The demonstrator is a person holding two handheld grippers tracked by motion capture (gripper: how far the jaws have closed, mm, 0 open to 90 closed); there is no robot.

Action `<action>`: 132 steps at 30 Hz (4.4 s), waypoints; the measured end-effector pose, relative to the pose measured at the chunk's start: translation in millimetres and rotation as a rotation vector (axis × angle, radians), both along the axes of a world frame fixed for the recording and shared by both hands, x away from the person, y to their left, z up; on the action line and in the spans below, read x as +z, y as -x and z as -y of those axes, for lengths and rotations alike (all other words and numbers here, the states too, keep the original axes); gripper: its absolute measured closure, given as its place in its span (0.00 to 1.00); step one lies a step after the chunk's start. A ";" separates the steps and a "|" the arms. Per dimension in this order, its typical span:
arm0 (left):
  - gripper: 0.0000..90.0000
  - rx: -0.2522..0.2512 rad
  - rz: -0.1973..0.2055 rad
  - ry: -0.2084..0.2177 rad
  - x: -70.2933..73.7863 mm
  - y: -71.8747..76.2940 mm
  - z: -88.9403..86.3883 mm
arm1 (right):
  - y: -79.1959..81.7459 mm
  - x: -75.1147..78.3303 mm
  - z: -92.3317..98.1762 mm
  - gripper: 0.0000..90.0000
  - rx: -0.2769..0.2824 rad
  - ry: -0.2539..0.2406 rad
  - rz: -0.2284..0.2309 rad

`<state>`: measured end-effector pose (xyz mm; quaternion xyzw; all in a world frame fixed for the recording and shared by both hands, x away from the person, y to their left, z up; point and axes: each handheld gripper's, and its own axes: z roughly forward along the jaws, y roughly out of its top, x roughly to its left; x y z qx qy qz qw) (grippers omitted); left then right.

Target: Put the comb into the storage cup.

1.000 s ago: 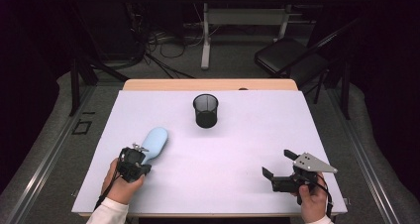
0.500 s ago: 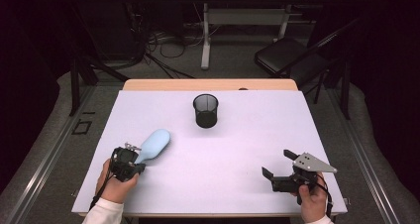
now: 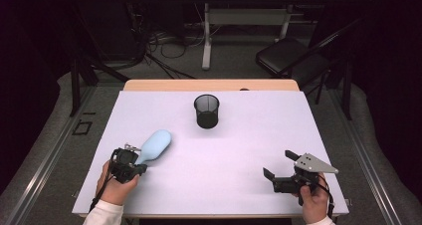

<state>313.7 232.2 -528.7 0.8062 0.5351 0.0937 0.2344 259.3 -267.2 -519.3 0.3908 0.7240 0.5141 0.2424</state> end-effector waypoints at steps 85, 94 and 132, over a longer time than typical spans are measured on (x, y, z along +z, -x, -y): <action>0.00 0.017 0.357 0.210 23.3 16.3 -40.8 | -0.7 -1.2 -1.6 0.01 0.004 0.021 -0.003; 0.00 -0.003 0.353 0.199 25.6 15.5 -37.8 | -0.3 -1.3 -2.2 0.01 0.004 0.019 -0.006; 0.03 -0.073 0.176 0.086 46.6 -8.1 -34.5 | -1.0 -2.7 -3.3 0.01 0.007 0.020 -0.014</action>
